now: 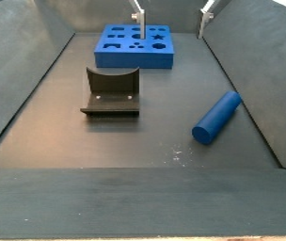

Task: Pick up the round object. Move up. Place the round object on the fixture. Regrasp the round object. Move to above the board. Insert the round object.
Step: Pick up the round object.

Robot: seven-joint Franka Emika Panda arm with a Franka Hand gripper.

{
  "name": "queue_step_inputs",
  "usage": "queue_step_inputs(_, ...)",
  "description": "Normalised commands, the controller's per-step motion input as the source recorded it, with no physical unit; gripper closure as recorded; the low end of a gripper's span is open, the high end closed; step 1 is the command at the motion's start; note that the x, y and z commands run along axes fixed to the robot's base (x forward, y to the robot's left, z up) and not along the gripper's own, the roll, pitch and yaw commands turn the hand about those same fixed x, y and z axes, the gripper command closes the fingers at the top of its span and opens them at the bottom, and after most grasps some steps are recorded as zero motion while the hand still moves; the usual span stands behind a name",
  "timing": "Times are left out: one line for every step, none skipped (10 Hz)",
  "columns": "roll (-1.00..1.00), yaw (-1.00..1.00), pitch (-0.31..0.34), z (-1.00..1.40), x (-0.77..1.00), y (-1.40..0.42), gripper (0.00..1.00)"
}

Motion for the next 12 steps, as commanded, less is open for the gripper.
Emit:
queue_step_inputs(0.0,-0.2,-0.036,-0.08,-0.02,0.0,0.0)
queue_step_inputs(0.0,-0.92,-0.056,-0.33,-0.16,0.02,0.0)
queue_step_inputs(0.0,-1.0,-0.023,-0.44,-0.13,0.0,0.0)
queue_step_inputs(0.0,-1.0,-0.023,-0.55,0.0,0.0,0.0)
queue_step_inputs(0.0,-1.0,-0.031,-0.59,0.0,0.0,0.0)
queue_step_inputs(0.0,-1.0,-0.147,-0.84,-0.07,0.0,0.0)
queue_step_inputs(0.0,-1.0,-0.15,-0.86,-0.07,0.0,0.0)
queue_step_inputs(0.0,-1.0,-0.131,-0.89,-0.08,0.0,0.0)
queue_step_inputs(-0.04,-0.94,-0.071,-0.97,-0.21,0.0,0.0)
queue_step_inputs(-0.06,-0.8,-0.071,-0.97,-0.46,0.06,0.0)
queue_step_inputs(-0.14,-0.58,-0.13,-0.83,-0.48,0.1,0.0)
queue_step_inputs(-0.16,-0.19,-0.154,-0.78,-0.26,0.11,0.0)
